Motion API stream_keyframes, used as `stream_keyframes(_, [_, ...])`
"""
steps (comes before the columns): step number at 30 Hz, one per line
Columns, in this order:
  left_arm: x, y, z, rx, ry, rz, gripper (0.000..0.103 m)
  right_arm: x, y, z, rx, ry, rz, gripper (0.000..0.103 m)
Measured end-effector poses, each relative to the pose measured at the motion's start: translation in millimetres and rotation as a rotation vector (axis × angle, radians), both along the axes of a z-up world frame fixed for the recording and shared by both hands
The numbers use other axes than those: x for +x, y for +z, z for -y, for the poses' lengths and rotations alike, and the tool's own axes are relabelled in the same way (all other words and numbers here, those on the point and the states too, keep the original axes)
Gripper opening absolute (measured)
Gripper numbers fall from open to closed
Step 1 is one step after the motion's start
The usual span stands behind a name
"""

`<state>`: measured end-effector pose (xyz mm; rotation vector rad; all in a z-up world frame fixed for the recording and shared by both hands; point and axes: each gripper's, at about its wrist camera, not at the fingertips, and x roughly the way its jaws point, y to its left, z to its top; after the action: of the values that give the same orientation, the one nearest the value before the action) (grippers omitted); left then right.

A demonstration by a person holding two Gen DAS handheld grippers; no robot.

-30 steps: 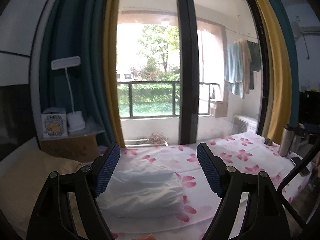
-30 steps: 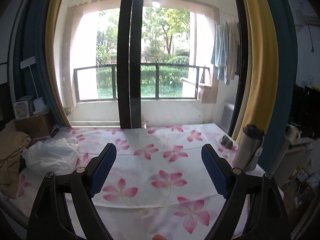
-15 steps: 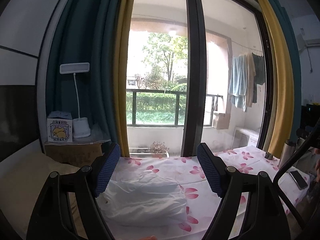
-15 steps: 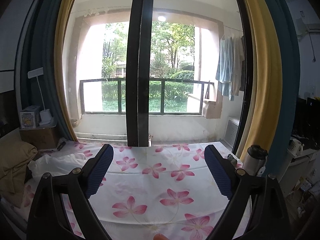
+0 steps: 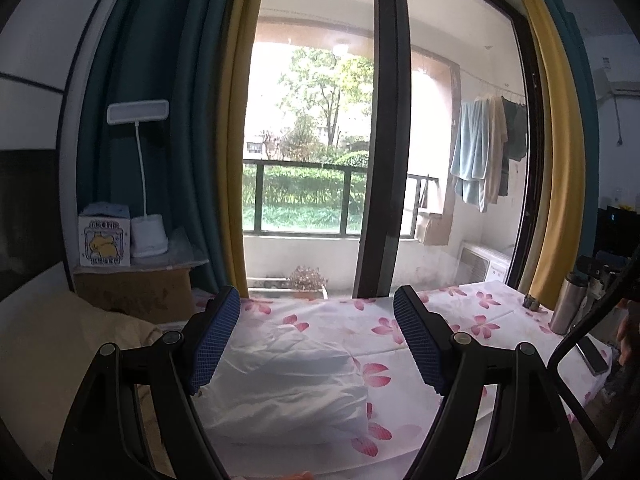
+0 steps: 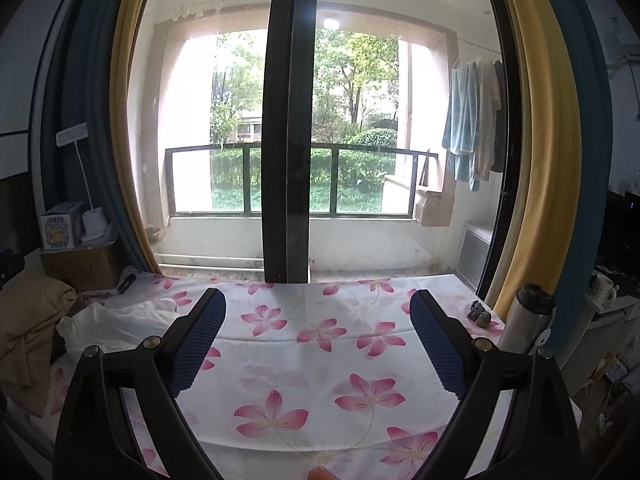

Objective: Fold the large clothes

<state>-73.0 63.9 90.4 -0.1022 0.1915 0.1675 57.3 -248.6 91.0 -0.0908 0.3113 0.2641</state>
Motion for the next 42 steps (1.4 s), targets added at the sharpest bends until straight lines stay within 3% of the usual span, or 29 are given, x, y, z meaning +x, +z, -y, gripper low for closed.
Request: stream_keyframes(42, [15, -9, 4, 0.015, -0.03, -0.044, 0.082, 10, -5, 11, 0.01, -0.032, -0.029, 0.093])
